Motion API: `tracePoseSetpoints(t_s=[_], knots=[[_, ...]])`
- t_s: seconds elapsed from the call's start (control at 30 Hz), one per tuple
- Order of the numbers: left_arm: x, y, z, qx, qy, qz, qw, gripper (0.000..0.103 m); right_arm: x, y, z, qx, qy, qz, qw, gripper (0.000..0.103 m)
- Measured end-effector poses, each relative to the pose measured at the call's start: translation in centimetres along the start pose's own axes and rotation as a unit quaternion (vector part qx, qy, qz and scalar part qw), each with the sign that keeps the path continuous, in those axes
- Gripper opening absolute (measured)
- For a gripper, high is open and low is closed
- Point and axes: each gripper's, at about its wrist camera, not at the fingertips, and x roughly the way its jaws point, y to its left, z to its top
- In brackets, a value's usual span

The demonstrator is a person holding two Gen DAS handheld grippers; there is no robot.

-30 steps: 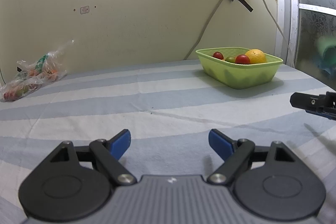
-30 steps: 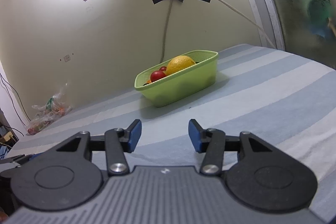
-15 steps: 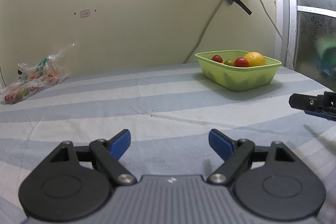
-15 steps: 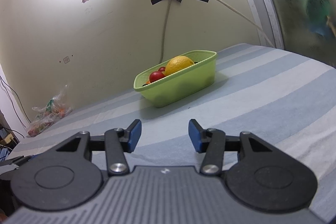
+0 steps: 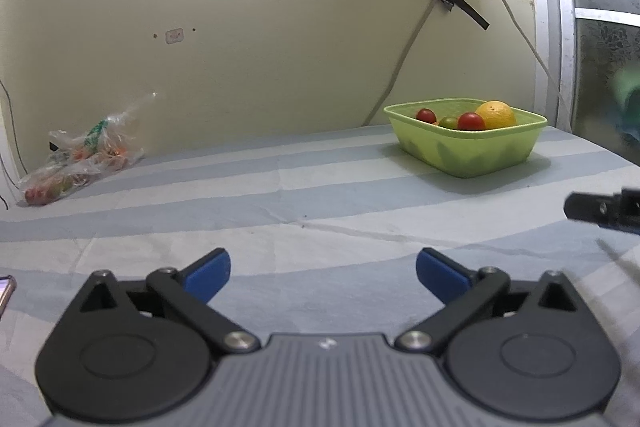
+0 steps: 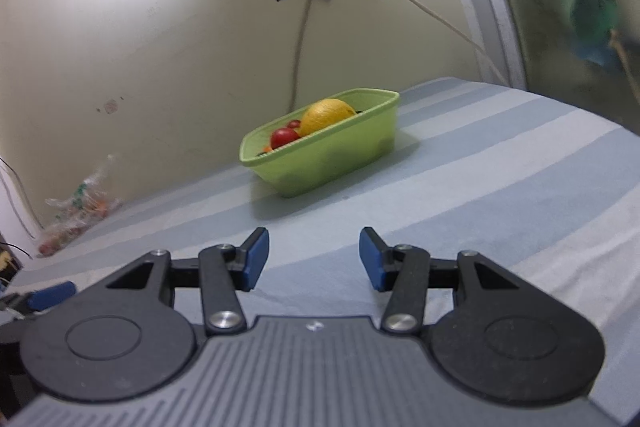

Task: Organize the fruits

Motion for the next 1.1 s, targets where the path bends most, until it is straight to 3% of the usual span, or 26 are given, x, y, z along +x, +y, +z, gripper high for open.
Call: tracePoseSetpoints(t_s=[0.3,0.43,0.57,1.1], knots=[[-1.3,1.1,0.0,-0.028,0.016,-0.012,0.9994,0.103,-2.7,1.6,0.5,-0.004,-0.007,-0.001,1.000,0.063],[-1.9,1.2,0.3,-0.031,0.021,-0.011,0.9992,0.103,-4.2,2.6,1.1,-0.003,-0.034,0.007,0.999,0.078],[-2.8,1.2,0.3,-0.031,0.025,-0.020,0.9990,0.103,-4.8,3.4,1.2,0.003,-0.033,0.020,0.999,0.086],[-4.2,1.1,0.4,-0.025,0.023,-0.007,0.9994,0.103,-5.4,4.8,0.9,-0.008,-0.034,0.027,0.999,0.088]])
